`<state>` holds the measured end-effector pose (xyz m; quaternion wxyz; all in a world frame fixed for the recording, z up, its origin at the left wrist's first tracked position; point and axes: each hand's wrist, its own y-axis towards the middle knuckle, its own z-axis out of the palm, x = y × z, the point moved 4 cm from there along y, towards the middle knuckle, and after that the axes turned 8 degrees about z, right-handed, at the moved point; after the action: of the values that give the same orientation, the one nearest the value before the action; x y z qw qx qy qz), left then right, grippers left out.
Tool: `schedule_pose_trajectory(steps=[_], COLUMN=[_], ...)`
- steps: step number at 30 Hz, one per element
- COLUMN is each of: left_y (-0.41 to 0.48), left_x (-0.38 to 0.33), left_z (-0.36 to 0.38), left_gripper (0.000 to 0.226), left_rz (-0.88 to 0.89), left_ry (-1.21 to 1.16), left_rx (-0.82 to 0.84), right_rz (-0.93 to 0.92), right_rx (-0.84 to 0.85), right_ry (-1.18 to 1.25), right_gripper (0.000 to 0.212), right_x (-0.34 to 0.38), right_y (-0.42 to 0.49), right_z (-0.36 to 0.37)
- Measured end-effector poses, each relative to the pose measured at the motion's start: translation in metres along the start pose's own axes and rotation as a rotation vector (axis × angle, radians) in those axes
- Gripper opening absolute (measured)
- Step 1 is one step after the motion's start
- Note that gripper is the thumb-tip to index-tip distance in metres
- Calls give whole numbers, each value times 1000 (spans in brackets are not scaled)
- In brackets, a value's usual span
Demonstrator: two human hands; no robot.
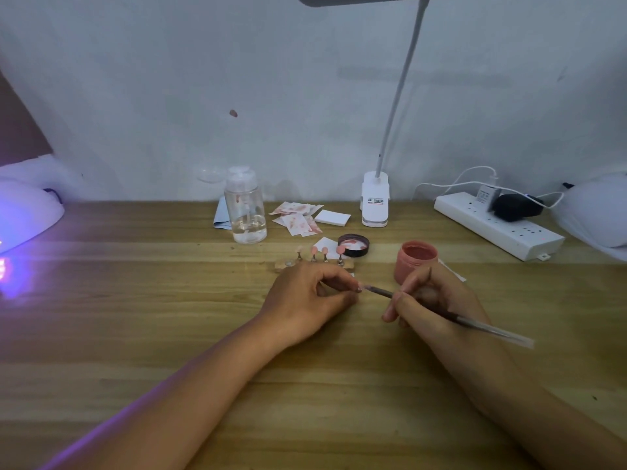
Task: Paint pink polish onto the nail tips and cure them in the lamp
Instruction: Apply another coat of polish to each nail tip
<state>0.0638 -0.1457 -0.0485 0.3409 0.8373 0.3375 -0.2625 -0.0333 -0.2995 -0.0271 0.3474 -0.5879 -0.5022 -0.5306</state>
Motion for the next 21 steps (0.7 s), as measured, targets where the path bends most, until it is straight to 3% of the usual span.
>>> schedule_pose_trajectory(steps=[6, 12, 21], left_y=[-2, -2, -3], left_x=[1, 2, 3], left_z=[-1, 1, 2], left_gripper=[16, 17, 15], left_rz=[7, 3, 10], left_ry=[-23, -43, 10], left_rx=[12, 11, 25], right_rz=[-99, 21, 15], right_rx=[-51, 8, 8], right_ry=[133, 59, 15], right_gripper=[11, 8, 12], right_x=[9, 0, -2], right_y=[-7, -5, -4], right_z=[-5, 0, 1])
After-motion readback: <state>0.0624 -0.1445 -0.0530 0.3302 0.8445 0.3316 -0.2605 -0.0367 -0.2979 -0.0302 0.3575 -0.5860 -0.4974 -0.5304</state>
